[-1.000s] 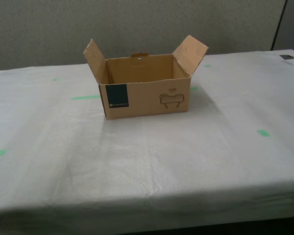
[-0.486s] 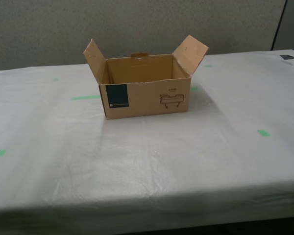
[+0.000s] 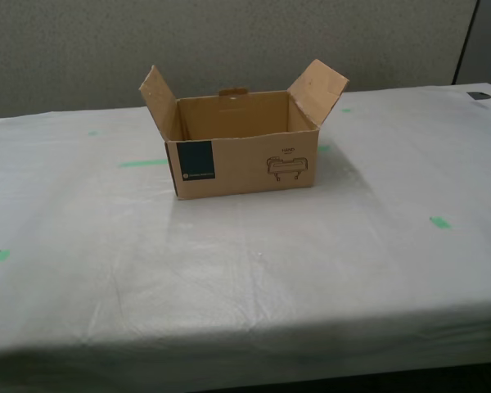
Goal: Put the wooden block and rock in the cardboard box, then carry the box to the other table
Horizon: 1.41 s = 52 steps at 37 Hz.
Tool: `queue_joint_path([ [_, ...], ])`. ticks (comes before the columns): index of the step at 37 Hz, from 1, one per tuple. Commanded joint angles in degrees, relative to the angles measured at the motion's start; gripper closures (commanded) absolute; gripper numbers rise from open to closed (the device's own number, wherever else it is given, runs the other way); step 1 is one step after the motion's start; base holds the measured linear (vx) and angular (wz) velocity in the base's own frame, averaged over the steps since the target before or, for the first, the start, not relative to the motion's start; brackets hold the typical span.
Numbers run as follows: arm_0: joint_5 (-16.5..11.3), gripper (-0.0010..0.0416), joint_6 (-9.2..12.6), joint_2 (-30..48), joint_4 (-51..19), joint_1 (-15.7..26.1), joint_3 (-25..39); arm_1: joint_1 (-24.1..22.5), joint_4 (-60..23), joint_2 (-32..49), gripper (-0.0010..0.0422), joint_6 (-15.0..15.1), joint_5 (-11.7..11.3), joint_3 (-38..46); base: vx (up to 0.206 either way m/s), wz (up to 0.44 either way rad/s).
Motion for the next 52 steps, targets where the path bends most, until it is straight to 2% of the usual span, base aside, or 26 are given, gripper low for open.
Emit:
queue_joint_path([
  [1, 0.2, 0.0092, 0.2, -0.6, -0.8, 0.0, 0.0, -0.1, -0.1, -2.5, 0.0174, -0.1, 0.3, -2.9, 0.000, 0.000],
  [13, 0.1, 0.0101, -0.2, -2.7, 0.0, 0.0, -1.0, -0.1, 0.3, -8.4, 0.0174, 1.0, 0.3, -10.2, 0.000, 0.000],
  [18, 0.2, 0.0089, -0.1, -4.4, 1.5, 0.0, -4.6, -0.1, 2.7, -10.1, 0.0174, 4.6, 0.3, -12.7, 0.000, 0.000],
  [24, 0.1, 0.0093, -0.1, -5.9, 4.1, 0.0, -11.0, -0.1, 5.4, -11.4, 0.0174, 5.1, 0.2, -14.4, 0.000, 0.000],
  [27, 0.1, 0.0097, -0.1, -7.0, 5.9, 0.1, -14.4, -0.1, 5.7, -11.6, 0.0174, 7.4, 0.0, -14.8, 0.000, 0.000],
  [31, 0.1, 0.0102, -0.1, -8.2, 7.0, 0.1, -17.9, -0.1, 6.6, -11.6, 0.0174, 12.6, -0.2, -16.1, 0.000, 0.000],
  [33, 0.1, 0.0102, -0.1, -8.7, 7.5, 0.1, -19.5, -0.1, 7.3, -11.6, 0.0174, 14.2, -0.2, -17.1, 0.000, 0.000],
  [41, 0.1, 0.0089, -0.1, -9.2, 8.8, 0.1, -23.4, -0.1, 10.1, -11.5, 0.0174, 13.8, -0.2, -20.2, 0.000, 0.000],
  [52, 0.1, 0.0093, 0.3, -9.2, 8.9, 0.1, -23.8, -0.2, 10.5, -11.5, 0.0174, 13.6, -0.2, -21.1, 0.000, 0.000],
])
